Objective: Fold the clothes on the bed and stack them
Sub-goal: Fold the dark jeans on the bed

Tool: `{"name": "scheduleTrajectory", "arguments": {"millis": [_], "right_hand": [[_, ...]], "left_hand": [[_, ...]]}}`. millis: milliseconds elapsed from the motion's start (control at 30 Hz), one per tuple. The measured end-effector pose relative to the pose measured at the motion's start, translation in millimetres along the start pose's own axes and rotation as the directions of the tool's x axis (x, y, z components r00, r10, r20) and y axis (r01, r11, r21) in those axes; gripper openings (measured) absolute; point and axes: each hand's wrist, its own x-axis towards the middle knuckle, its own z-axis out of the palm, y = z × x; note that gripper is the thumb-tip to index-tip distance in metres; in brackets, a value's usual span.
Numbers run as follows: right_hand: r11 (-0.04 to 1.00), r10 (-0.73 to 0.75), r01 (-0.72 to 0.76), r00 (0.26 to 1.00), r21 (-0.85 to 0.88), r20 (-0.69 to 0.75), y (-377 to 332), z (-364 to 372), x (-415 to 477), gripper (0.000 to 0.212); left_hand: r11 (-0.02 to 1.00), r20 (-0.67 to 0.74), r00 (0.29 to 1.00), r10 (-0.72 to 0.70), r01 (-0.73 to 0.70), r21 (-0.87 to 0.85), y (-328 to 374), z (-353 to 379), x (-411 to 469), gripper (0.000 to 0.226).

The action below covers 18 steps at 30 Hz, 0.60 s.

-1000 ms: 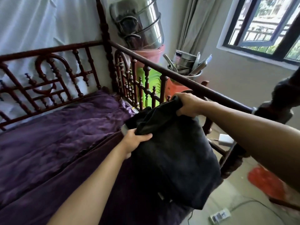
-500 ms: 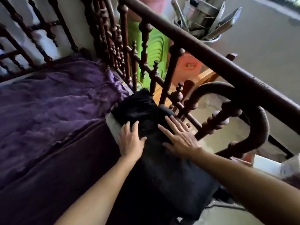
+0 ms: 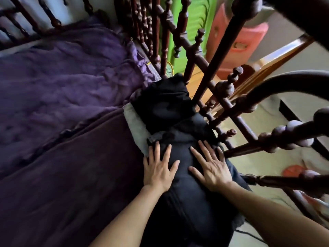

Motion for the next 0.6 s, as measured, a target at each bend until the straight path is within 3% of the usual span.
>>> {"name": "scheduleTrajectory", "arguments": {"millis": [167, 267, 367, 467, 600], "right_hand": [[1.000, -0.006, 0.006, 1.000, 0.016, 0.008, 2.5, 0.8, -3.0, 0.077], [1.000, -0.007, 0.007, 1.000, 0.008, 0.025, 2.4, -2.8, -3.3, 0.080], [1.000, -0.017, 0.017, 0.998, -0.008, 0.061, 1.1, -8.3, -3.0, 0.080], [0.999, -0.047, 0.048, 0.995, -0.017, 0.086, -0.8, -15.0, -5.4, 0.081], [0.983, -0.032, 0.064, 0.982, -0.172, 0.186, -10.7, -39.1, -5.4, 0.072]], "left_hand": [[1.000, -0.120, 0.993, -0.001, 0.003, 0.014, 7.9, -3.0, -13.1, 0.067], [0.998, -0.165, 0.985, 0.058, -0.061, -0.014, 10.0, 8.1, -54.7, 0.070], [0.998, -0.079, 0.995, 0.066, -0.065, 0.011, 13.7, 27.7, -106.8, 0.074], [0.997, -0.031, 0.997, -0.066, 0.067, 0.043, 22.7, 31.7, -128.9, 0.071], [0.994, -0.005, 0.994, -0.105, 0.105, -0.016, 33.1, -0.6, -150.0, 0.064]]}}
